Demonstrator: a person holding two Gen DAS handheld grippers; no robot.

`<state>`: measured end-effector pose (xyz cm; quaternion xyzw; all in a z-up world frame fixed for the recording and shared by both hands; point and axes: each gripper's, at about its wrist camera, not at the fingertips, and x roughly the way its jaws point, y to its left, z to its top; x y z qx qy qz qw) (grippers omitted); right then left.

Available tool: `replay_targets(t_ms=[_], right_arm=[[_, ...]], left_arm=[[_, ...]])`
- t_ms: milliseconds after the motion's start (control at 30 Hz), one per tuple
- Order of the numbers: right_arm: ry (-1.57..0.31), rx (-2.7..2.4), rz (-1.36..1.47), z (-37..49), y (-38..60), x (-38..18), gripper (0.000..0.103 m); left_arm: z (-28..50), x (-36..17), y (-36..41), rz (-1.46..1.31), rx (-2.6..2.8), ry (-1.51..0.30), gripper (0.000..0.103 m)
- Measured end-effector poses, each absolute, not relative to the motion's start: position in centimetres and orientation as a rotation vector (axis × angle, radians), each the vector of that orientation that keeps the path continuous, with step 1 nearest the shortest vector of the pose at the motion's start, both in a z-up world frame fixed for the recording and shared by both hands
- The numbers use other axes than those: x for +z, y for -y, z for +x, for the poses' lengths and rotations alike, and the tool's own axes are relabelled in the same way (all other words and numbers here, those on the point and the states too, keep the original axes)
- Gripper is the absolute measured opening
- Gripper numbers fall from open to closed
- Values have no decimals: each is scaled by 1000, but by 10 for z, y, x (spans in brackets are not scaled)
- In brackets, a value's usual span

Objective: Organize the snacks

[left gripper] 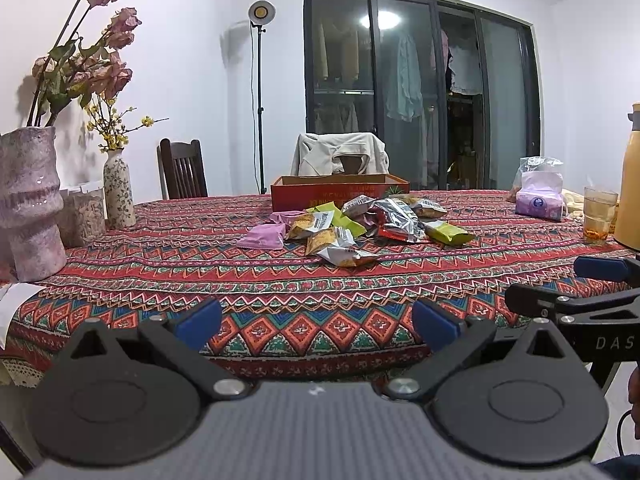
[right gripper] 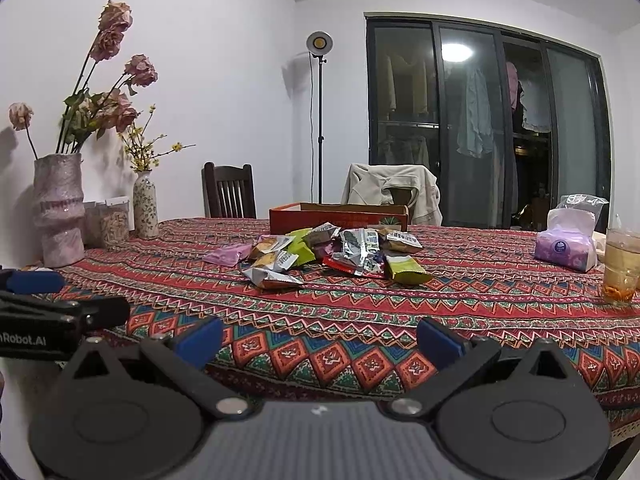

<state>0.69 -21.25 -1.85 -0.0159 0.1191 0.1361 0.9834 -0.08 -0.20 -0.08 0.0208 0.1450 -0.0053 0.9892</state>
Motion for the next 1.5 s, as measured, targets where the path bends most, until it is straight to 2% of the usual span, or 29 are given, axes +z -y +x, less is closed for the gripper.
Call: replay_targets(t_ms=[1500], right_arm=[[-240,268,-25,8,216,-20,103]], left_arm=[[0,-3,2,37,-9,-308,103]])
